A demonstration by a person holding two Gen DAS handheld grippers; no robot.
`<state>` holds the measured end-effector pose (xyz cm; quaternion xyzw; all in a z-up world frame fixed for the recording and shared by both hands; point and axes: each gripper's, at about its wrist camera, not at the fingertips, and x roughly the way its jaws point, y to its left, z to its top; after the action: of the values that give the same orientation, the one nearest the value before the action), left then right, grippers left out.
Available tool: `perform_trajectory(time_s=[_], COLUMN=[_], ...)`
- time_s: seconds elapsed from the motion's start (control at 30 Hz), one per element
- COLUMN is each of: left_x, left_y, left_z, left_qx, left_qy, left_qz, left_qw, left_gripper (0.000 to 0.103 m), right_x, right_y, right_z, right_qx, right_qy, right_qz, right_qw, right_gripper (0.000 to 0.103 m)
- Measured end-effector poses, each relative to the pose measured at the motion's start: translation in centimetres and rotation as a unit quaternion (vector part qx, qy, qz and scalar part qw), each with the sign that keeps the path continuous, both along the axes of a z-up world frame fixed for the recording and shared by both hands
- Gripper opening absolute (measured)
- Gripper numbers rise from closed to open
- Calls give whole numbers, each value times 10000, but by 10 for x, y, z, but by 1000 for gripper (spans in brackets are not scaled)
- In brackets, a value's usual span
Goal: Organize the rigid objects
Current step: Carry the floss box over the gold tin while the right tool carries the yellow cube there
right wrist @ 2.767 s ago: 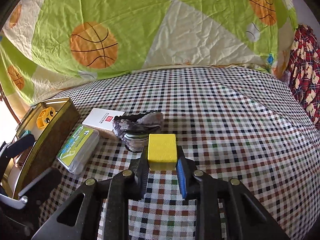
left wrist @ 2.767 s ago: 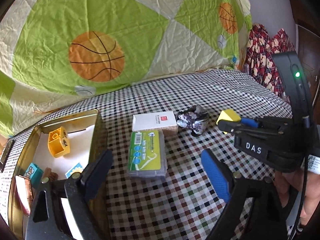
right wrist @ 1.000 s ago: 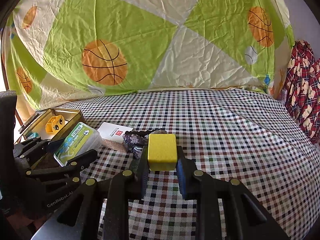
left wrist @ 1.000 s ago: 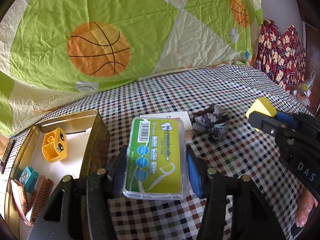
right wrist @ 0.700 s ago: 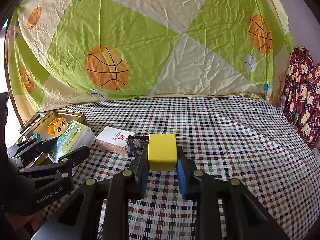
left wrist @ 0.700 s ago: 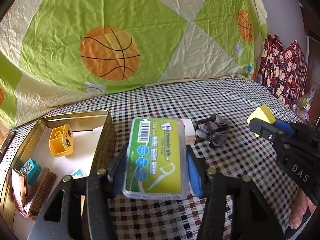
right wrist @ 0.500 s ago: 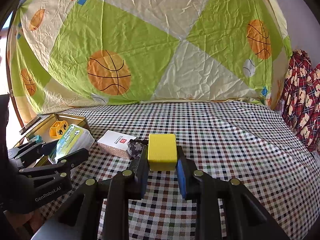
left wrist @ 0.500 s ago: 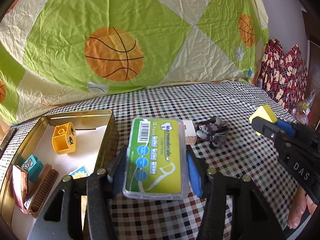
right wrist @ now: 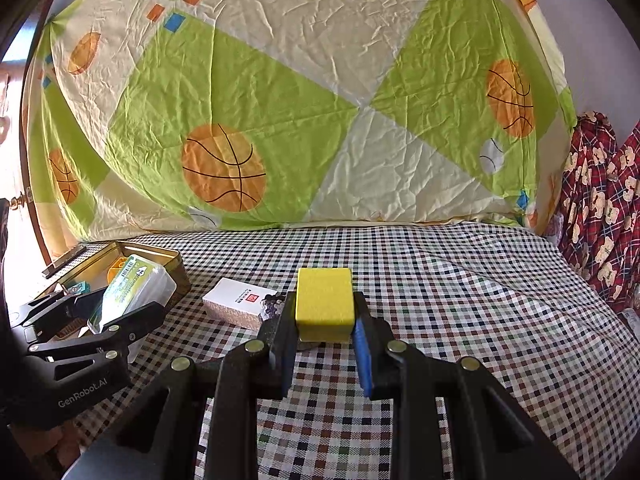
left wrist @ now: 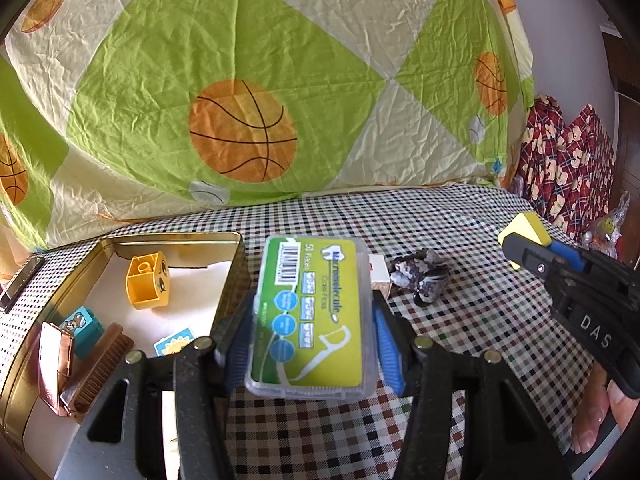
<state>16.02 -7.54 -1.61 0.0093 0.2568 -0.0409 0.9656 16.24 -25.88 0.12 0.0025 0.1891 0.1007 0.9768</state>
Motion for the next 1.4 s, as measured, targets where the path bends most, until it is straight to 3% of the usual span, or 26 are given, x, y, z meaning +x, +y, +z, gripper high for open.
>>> perform_trajectory(time_s=[0.83,1.4], left_x=[-35,-57], left_y=[5,10], left_z=[12,15], left_qx=[-13,-48], left_qy=[-752,-1020], left_qz=[219,293], left_qw=[9969,9943], left_gripper=[54,54], right_x=[-29,-36], right_y=[2,3], right_z=[9,10], right_qx=[-24,72], right_qy=[-669,-703], right_qz=[11,110], right_qw=[9978,9974], right_gripper=[27,27])
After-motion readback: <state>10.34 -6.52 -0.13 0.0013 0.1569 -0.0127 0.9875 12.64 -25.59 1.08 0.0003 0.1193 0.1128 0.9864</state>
